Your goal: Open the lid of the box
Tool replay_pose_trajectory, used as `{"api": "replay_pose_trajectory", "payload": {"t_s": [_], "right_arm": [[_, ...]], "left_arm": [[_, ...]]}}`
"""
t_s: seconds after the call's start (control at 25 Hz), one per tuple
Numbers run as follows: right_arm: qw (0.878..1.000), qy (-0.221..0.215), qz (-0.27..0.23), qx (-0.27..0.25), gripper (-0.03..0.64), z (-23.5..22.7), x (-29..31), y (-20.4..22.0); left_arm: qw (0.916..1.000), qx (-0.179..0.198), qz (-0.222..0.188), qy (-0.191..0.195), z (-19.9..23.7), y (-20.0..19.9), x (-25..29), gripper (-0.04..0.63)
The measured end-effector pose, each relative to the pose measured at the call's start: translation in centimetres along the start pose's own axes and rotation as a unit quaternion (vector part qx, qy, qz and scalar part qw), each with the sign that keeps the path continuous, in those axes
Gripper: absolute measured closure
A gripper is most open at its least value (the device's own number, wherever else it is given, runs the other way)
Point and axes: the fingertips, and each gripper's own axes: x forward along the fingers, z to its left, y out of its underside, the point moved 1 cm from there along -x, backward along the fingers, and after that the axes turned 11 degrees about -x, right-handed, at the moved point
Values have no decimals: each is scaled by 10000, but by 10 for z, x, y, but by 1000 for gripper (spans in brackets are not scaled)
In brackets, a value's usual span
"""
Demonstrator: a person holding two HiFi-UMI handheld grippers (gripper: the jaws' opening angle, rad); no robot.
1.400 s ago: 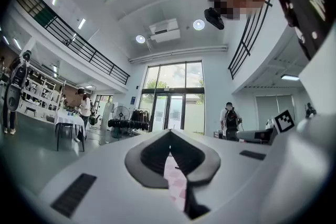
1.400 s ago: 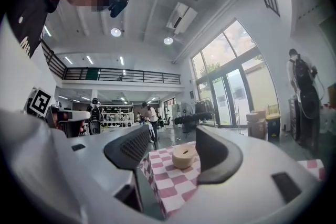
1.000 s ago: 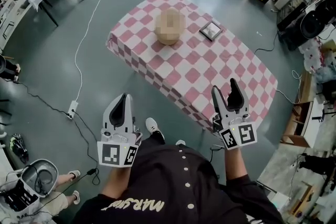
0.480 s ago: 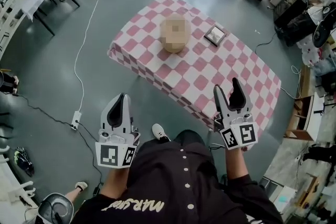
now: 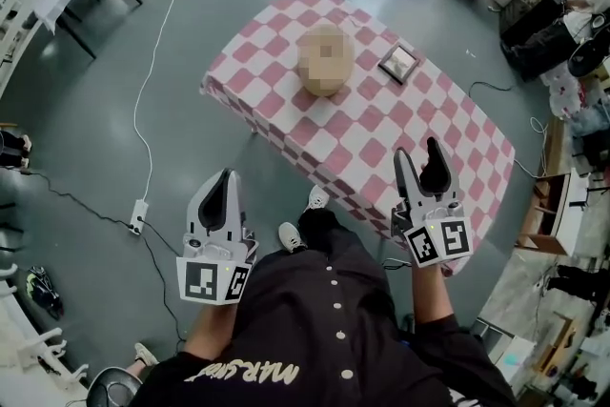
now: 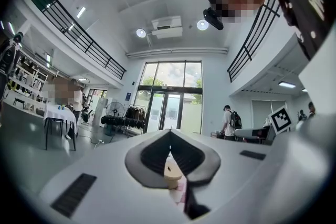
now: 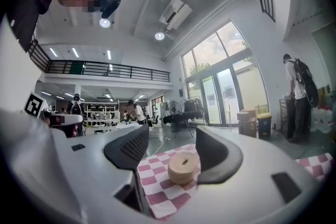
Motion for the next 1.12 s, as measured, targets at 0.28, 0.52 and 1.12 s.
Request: {"api": "replay_pose_trajectory", "payload": {"t_s": [0.28,0.52,1.12], "right_arm": [[9997,-43,-231,6,350,-9,42,-12],[9995,-71,-291,-47,350,-25,75,-19],[10000,-84,41,-10,342,-73,166,2]], "left_arm": [[9997,171,-193,21,10,-20,33,584],[9993,202,-303,38,16,-29,70,584],[9993,308,-200,-44,25,-28,163,584]]}}
